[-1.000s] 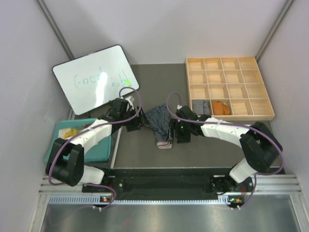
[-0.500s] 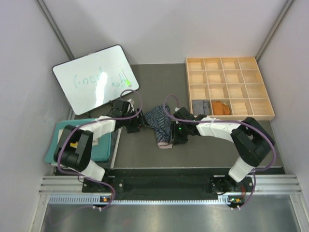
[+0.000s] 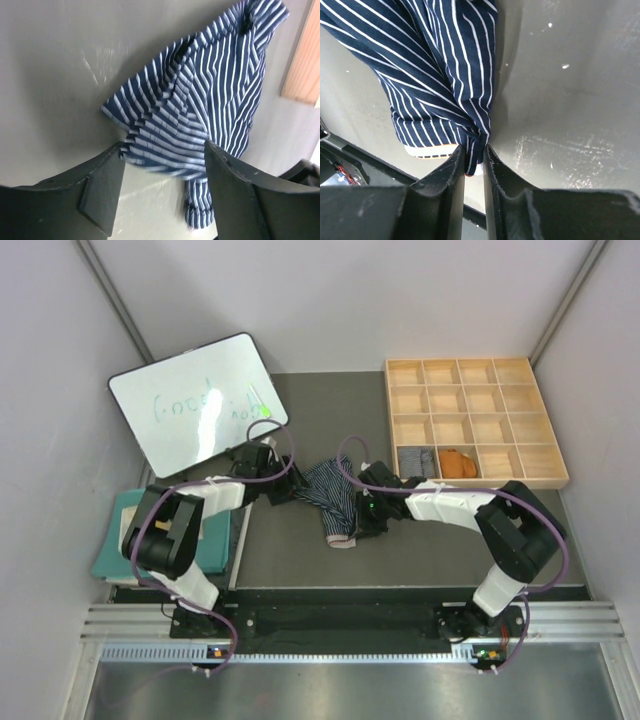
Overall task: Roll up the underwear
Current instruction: Fold the underwear at the center of the board.
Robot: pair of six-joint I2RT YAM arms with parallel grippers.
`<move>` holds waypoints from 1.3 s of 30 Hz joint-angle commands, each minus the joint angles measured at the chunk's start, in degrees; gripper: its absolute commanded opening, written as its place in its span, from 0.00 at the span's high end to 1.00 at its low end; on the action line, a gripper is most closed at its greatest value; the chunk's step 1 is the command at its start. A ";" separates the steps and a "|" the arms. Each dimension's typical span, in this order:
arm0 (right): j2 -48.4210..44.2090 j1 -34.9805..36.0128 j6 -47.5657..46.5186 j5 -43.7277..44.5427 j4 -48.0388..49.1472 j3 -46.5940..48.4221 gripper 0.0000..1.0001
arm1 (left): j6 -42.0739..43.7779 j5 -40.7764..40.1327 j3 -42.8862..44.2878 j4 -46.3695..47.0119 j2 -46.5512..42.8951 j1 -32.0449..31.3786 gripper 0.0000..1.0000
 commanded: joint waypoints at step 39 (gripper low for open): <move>1.88 0.35 -2.39 1.29 -0.77 1.58 1.00 | 2.16 -8.75 23.41 -10.79 11.07 -5.82 1.00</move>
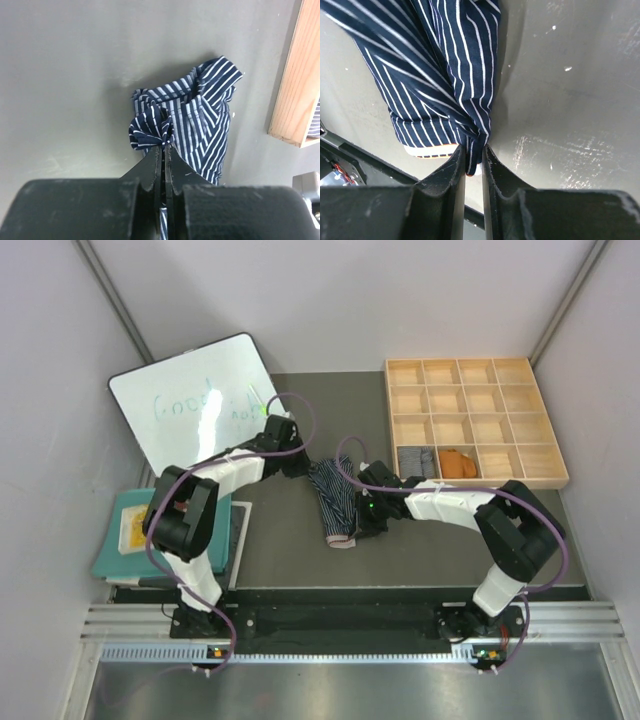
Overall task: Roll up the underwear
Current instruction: Fold the underwear at the center of the board.
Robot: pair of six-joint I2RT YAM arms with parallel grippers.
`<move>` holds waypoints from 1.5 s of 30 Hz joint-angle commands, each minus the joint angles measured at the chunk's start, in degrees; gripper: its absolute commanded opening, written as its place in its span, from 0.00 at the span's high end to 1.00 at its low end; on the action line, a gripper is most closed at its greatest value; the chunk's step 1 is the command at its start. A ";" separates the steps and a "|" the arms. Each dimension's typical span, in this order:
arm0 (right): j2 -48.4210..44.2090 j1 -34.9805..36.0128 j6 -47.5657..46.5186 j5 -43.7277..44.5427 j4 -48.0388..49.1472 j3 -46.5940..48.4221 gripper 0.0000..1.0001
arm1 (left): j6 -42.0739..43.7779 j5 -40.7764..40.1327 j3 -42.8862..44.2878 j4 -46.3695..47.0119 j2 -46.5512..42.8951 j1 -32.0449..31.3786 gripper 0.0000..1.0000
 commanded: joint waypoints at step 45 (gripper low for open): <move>0.38 0.26 -1.27 2.10 -0.66 -0.05 1.00 | -8.17 9.08 10.83 10.15 7.59 -8.46 0.39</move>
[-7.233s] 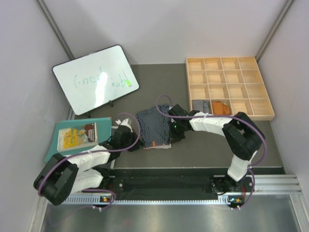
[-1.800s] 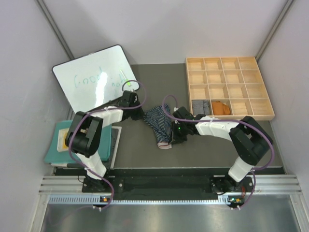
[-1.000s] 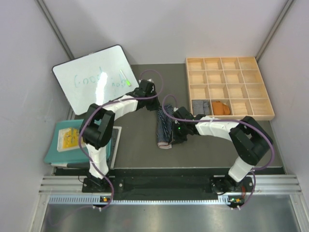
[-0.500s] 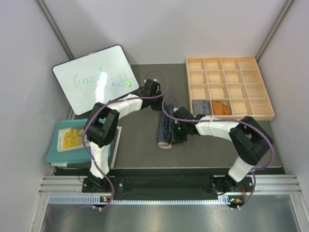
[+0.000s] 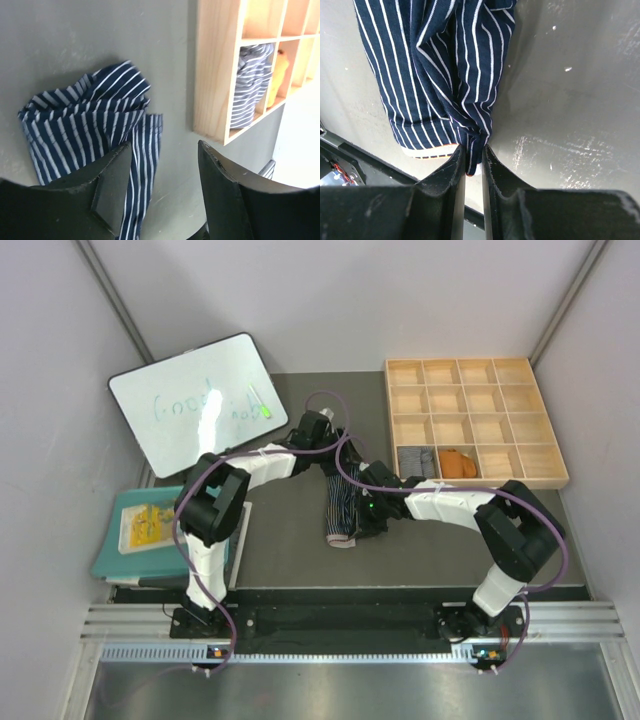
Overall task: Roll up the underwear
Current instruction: Fold the underwear at the center of the board, then roll the underwear to the center of the board.
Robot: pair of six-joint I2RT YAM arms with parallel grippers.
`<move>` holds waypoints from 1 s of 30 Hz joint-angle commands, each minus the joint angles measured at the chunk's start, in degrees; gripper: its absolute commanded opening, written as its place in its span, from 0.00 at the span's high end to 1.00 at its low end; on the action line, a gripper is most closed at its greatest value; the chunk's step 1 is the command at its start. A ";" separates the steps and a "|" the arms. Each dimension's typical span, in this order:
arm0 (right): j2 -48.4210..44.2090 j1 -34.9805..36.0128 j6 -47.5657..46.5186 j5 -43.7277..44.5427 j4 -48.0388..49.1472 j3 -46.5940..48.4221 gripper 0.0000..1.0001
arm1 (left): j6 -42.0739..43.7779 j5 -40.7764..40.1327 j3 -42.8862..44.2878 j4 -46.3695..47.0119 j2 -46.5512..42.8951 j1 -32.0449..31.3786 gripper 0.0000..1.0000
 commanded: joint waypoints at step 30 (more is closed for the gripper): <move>-1.64 0.26 -0.40 2.34 -0.22 -1.27 1.00 | 0.56 -7.07 -13.86 2.89 -10.94 -8.00 0.47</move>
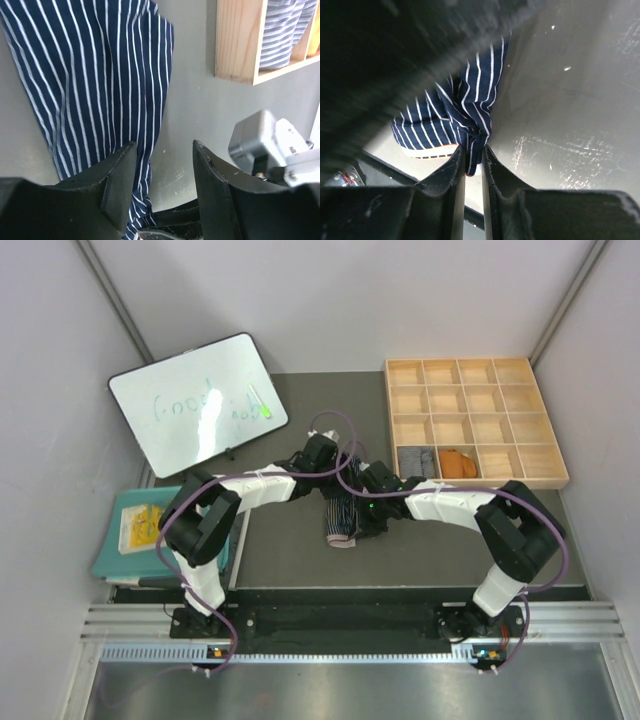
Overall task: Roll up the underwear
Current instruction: Roll the underwear to the center of the board.
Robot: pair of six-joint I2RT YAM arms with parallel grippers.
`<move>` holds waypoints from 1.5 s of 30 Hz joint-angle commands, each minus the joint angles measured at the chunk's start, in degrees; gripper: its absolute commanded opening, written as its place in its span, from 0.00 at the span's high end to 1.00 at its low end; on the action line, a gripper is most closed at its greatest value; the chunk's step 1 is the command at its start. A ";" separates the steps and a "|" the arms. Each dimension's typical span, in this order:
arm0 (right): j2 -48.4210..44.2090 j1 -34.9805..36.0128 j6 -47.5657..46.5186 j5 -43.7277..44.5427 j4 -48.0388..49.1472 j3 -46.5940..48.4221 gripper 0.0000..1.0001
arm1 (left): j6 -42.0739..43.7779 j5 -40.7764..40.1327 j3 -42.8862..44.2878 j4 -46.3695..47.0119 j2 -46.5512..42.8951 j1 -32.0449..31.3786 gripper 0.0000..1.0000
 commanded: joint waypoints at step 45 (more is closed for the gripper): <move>-4.93 -0.80 2.52 -0.51 9.75 -10.99 1.00 | -11.38 3.65 -34.23 14.41 -30.37 -3.00 0.22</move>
